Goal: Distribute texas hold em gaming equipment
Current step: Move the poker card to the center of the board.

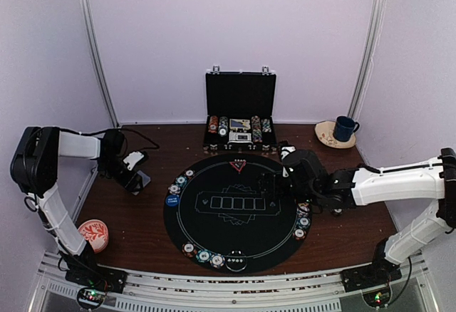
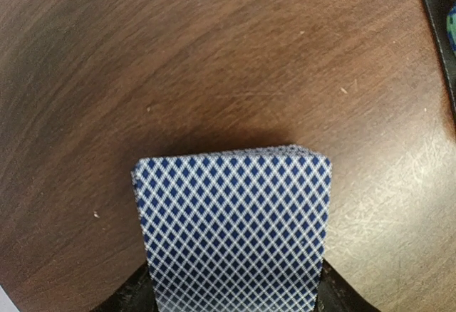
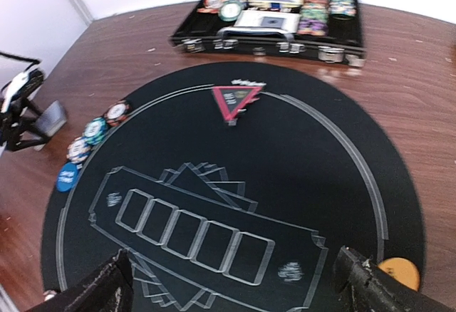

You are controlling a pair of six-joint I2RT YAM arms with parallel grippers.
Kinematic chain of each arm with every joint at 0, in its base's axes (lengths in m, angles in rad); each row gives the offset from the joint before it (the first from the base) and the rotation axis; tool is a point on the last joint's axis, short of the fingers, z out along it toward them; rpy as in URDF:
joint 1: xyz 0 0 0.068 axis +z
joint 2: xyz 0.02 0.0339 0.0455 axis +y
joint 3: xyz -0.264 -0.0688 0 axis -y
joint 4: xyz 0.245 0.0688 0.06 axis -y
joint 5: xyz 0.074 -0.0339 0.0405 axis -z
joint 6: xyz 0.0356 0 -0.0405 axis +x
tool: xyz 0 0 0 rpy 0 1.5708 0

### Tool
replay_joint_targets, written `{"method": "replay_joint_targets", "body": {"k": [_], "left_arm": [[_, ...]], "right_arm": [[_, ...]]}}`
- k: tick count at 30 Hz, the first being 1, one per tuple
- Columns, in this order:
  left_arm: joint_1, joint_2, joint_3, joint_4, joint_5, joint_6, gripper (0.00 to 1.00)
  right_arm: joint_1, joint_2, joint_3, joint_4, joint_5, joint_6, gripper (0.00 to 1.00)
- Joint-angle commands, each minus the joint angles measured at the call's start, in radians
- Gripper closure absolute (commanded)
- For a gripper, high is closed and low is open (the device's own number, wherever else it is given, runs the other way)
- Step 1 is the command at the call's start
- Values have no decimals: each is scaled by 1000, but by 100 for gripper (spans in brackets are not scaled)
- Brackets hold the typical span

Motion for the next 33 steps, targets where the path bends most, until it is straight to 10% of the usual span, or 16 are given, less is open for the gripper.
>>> {"method": "replay_joint_targets", "body": {"k": [1,33], "left_arm": [[-9,18,-77,-92,6,108,64],[-9,-195,-159,-103,211,278,69]], "right_arm": [[39,73,106,38,-93,-18,0],[48,816,810,286,-568,220,6]]}}
